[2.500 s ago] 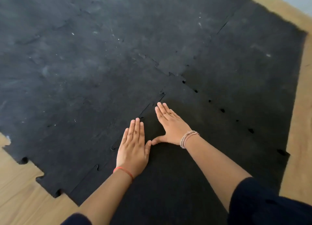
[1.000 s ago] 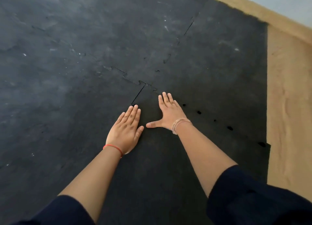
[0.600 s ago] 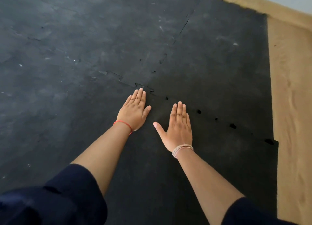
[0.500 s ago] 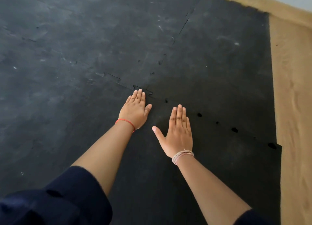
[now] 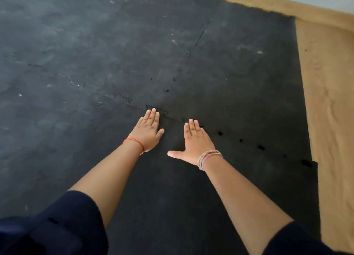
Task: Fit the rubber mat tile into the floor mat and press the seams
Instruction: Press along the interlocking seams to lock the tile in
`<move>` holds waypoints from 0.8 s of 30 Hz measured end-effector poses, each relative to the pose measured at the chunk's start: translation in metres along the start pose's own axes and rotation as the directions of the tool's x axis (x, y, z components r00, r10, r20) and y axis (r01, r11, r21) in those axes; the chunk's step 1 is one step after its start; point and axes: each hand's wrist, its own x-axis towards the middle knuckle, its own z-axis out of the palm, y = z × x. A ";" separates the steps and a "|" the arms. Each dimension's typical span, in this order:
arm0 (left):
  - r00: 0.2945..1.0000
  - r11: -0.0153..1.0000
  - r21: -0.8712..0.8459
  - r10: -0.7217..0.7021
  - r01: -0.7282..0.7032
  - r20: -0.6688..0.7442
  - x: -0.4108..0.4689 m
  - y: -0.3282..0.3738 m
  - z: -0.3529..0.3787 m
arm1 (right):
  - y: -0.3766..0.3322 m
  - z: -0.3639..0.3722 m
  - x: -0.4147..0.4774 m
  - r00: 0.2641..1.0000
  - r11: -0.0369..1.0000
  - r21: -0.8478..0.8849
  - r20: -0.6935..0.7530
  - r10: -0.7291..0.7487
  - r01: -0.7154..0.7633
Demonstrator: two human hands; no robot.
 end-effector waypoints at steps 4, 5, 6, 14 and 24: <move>0.991 1.000 0.015 -0.007 0.009 -0.137 -0.003 0.001 0.016 | 0.000 0.001 0.004 0.999 1.000 -0.028 0.044 -0.010 0.011; 0.986 1.000 0.009 -0.012 0.014 -0.167 -0.001 0.000 0.018 | 0.000 0.002 0.005 0.999 0.999 -0.041 0.048 -0.008 0.010; 0.982 1.000 0.002 -0.014 0.015 -0.189 0.001 0.000 0.020 | 0.001 0.001 0.006 0.999 0.998 -0.057 0.052 -0.009 0.012; 0.975 1.000 0.028 -0.007 0.013 -0.220 0.001 0.001 0.023 | 0.001 -0.006 0.007 0.995 0.995 -0.100 0.096 -0.002 0.012; 0.974 0.988 -0.108 -0.131 0.112 -0.185 -0.052 -0.001 0.033 | -0.019 -0.007 0.009 0.990 0.993 -0.057 0.098 -0.097 0.103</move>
